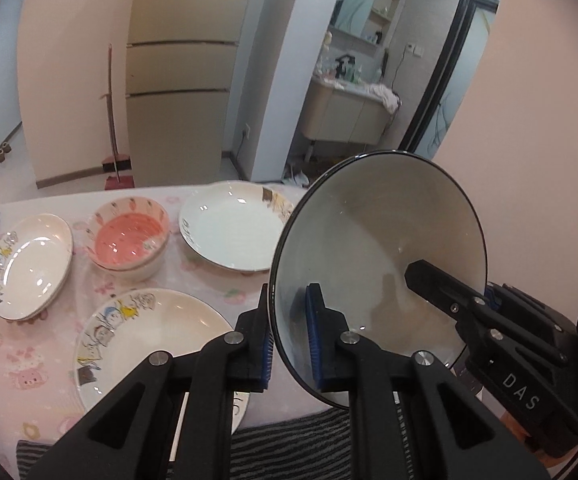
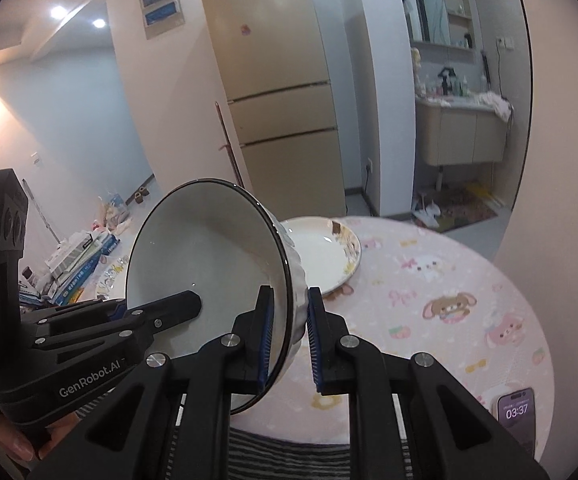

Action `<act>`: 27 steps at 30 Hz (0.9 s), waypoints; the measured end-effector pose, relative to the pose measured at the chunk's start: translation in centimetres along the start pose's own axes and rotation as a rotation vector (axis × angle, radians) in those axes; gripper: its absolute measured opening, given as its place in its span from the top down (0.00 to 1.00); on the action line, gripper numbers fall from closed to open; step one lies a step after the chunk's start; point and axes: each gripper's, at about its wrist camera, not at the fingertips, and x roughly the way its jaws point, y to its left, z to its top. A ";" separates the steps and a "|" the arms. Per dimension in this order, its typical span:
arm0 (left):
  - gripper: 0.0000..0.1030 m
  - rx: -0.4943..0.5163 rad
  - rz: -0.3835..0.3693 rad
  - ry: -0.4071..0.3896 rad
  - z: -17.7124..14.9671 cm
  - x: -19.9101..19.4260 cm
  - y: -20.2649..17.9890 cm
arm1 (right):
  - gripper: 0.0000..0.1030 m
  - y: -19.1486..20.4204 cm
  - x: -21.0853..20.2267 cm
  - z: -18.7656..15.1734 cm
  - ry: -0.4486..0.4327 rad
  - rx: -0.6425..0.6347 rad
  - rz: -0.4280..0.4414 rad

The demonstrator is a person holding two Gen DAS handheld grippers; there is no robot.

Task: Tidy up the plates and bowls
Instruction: 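Lift the white bowl with the left tool and carry it toward the pink bowls, then carry the white bowl with the left tool and lower it onto the pink bowls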

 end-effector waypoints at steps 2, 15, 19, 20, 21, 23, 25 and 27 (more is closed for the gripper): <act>0.87 -0.010 0.004 -0.032 0.5 -1.4 0.7 | 0.83 1.2 -0.6 0.4 -0.018 -0.005 0.008; 0.87 -0.111 0.051 -0.190 2.7 -6.6 6.7 | 0.83 9.4 -0.1 4.4 -0.065 -0.060 0.101; 0.87 -0.160 0.074 -0.234 2.9 -7.1 9.2 | 0.83 11.5 1.5 5.7 -0.057 -0.063 0.138; 0.87 -0.171 0.080 -0.243 2.9 -7.2 9.8 | 0.83 12.0 1.9 5.9 -0.057 -0.066 0.141; 0.87 -0.181 0.087 -0.251 3.0 -7.1 10.5 | 0.83 12.4 2.3 6.1 -0.056 -0.069 0.143; 0.87 -0.198 0.096 -0.268 3.1 -6.8 11.7 | 0.83 13.5 3.4 6.6 -0.058 -0.077 0.148; 0.87 -0.219 0.105 -0.277 3.2 -6.4 13.0 | 0.83 14.3 4.7 7.0 -0.058 -0.078 0.160; 0.87 -0.238 0.117 -0.272 3.0 -5.9 14.2 | 0.83 14.8 6.0 7.2 -0.051 -0.080 0.170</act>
